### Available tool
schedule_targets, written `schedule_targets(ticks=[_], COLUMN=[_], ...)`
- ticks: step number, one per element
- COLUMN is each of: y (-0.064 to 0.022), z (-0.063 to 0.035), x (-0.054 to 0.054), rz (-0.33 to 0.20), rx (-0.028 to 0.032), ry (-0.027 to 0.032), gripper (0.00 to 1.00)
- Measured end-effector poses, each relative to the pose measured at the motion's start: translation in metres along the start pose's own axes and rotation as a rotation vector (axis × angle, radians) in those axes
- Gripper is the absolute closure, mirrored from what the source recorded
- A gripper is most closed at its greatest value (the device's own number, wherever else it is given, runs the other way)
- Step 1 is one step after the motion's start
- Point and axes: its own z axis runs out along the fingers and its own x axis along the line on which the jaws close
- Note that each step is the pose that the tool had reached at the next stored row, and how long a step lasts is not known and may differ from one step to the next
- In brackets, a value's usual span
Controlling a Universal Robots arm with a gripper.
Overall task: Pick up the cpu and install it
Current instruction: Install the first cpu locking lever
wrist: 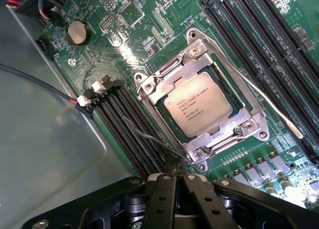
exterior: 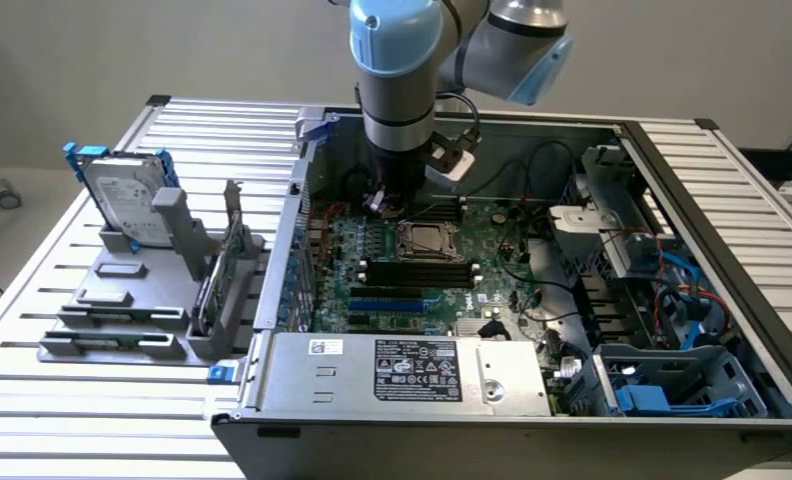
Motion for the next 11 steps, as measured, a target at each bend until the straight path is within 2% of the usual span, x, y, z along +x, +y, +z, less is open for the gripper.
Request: schedule_targets(ticks=[11], y=[0.0022], z=[0.0022], x=[0.001], rz=[0.0], rx=[-0.0018], ry=[-0.0023], gripper=[0.89])
